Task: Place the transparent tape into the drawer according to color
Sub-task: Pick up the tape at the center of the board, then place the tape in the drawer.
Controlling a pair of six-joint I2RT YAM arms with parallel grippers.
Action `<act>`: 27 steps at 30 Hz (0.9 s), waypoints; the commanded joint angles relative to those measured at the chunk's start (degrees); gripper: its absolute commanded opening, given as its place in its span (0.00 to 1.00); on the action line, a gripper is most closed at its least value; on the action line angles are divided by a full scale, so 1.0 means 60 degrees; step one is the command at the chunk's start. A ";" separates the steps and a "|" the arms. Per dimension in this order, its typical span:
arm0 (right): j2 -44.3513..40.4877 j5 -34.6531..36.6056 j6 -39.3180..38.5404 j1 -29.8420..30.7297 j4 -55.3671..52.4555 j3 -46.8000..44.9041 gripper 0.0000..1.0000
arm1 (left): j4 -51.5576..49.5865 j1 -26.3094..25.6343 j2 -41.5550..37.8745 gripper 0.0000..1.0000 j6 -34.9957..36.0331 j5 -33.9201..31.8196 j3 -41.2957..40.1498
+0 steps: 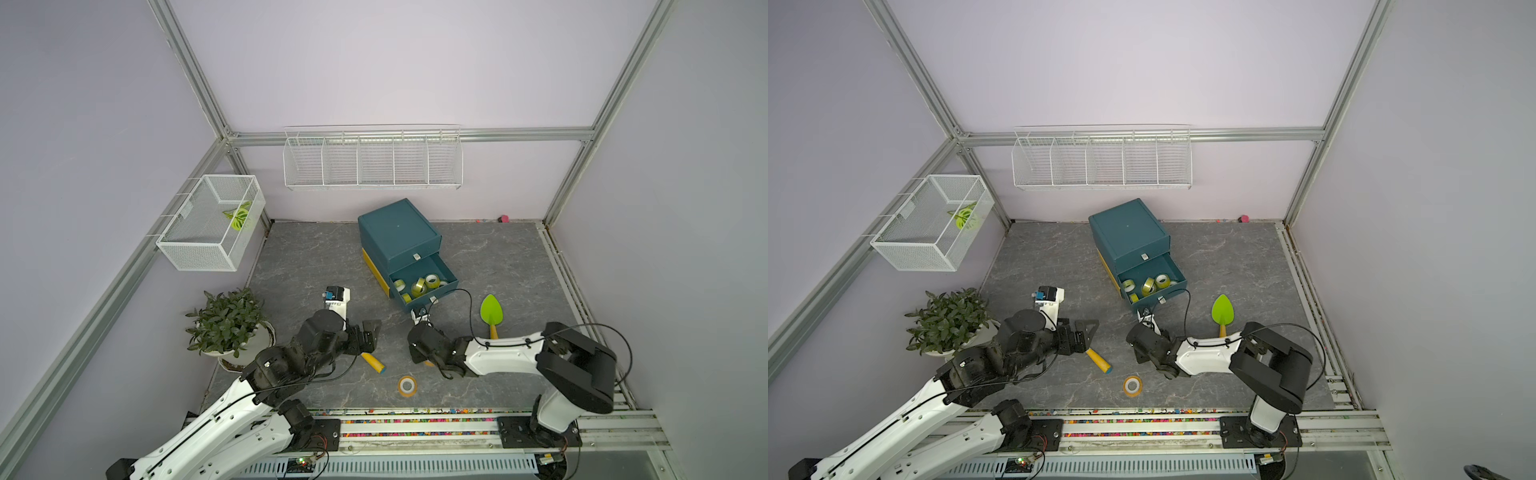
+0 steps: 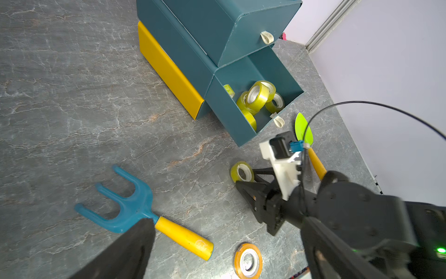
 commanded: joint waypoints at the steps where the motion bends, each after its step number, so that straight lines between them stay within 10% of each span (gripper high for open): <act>1: -0.1093 -0.1213 -0.0188 -0.0016 0.0287 -0.0416 0.45 | 0.0082 0.0002 0.0067 1.00 -0.0039 0.0092 -0.0131; 16: -0.6694 -0.1176 -0.1008 -0.0521 -0.3216 -0.0232 0.45 | 0.0711 0.0006 0.0401 1.00 -0.0335 0.0324 -0.0722; 27: -0.4548 -0.2010 -0.1550 -0.3438 -0.4992 0.2506 0.44 | 0.0670 0.0005 0.0400 1.00 -0.0332 0.0403 -0.0491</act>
